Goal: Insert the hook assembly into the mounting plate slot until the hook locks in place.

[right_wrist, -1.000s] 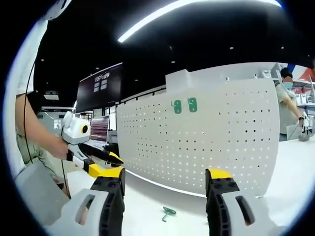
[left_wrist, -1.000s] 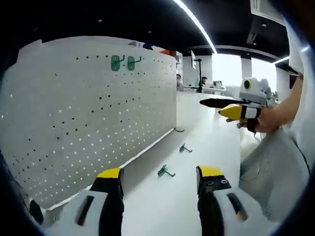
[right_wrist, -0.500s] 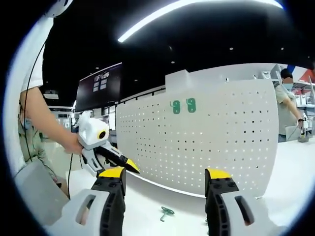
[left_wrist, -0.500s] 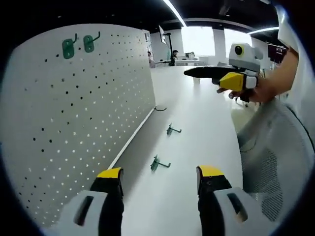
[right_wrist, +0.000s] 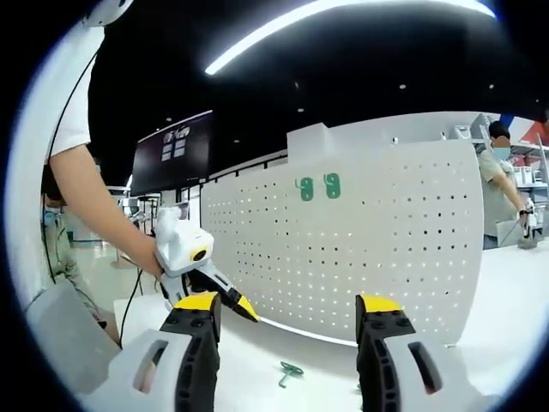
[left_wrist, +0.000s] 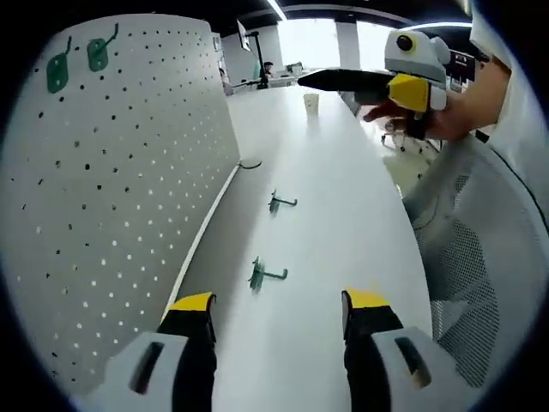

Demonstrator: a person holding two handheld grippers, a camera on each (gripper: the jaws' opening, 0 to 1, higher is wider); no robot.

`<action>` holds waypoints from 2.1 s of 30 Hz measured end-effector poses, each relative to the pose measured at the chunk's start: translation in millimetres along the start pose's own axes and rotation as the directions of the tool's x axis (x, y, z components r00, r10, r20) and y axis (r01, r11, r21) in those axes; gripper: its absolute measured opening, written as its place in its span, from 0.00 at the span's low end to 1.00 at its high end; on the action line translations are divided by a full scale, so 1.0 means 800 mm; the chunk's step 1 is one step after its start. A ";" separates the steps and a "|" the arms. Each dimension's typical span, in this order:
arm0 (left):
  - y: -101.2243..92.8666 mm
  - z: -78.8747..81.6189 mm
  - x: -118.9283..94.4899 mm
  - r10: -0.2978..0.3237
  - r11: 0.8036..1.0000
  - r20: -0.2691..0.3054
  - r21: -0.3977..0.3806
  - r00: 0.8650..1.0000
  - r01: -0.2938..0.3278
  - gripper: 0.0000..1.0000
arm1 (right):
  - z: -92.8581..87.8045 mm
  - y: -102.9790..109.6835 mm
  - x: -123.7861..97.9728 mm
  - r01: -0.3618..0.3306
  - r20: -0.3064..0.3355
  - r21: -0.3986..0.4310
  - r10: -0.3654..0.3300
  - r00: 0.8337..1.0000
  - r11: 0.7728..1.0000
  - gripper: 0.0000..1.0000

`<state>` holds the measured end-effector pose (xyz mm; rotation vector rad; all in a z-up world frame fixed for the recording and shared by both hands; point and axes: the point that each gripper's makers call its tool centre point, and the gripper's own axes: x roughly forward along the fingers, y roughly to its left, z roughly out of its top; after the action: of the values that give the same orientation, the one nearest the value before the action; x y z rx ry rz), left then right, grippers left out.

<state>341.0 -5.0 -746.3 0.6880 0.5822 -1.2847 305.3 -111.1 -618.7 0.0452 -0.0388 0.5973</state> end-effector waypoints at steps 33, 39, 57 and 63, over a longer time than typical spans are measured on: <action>0.019 -0.020 0.085 -0.151 0.975 -0.200 0.134 0.968 0.180 0.58 | -0.002 -0.013 -0.006 0.035 -0.003 0.030 -0.035 0.999 0.999 0.60; 0.015 -0.028 0.097 -0.181 0.968 -0.232 0.129 0.956 0.215 0.57 | -0.002 -0.016 -0.006 0.046 0.002 0.042 -0.046 0.999 0.998 0.60; 0.016 -0.042 0.111 -0.226 0.961 -0.263 0.096 0.938 0.259 0.58 | -0.004 -0.022 -0.009 0.061 -0.004 0.050 -0.061 0.998 0.997 0.57; 0.020 -0.041 0.114 -0.225 0.959 -0.276 0.104 0.934 0.262 0.54 | -0.006 -0.019 -0.007 0.053 -0.010 0.052 -0.053 0.999 0.997 0.57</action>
<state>374.0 -38.2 -832.2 0.9331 0.8202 -1.4873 309.1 -126.8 -624.6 0.0945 -0.0133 0.5455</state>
